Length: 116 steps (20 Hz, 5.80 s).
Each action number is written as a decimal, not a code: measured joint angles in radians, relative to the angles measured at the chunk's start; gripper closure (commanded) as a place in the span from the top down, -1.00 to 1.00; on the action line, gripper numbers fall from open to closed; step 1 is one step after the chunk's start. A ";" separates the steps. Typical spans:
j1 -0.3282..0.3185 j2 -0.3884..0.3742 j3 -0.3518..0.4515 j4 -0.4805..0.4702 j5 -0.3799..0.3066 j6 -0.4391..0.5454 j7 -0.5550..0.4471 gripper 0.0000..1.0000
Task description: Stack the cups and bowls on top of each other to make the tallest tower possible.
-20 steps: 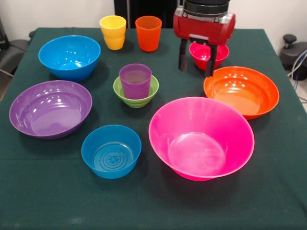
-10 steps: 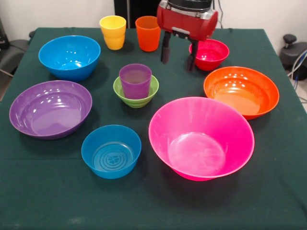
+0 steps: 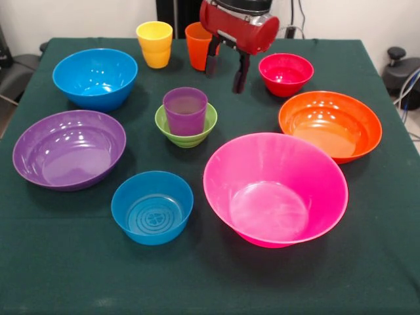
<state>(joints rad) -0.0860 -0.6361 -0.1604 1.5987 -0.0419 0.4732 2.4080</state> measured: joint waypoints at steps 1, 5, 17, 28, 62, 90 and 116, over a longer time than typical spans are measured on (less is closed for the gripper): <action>0.008 0.004 -0.011 0.000 0.009 0.000 0.014 1.00; 0.036 0.024 -0.049 -0.002 0.044 0.000 0.070 1.00; 0.112 0.115 -0.151 -0.053 0.126 0.002 0.156 1.00; 0.154 0.154 -0.179 -0.098 0.162 0.019 0.156 1.00; 0.174 0.238 -0.227 -0.330 0.249 0.105 0.156 1.00; 0.182 0.329 -0.231 -0.381 0.282 0.105 0.156 1.00; 0.145 0.444 -0.233 -0.422 0.282 0.105 0.156 1.00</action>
<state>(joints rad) 0.0591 -0.1918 -0.3937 1.1768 0.2403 0.5778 2.5638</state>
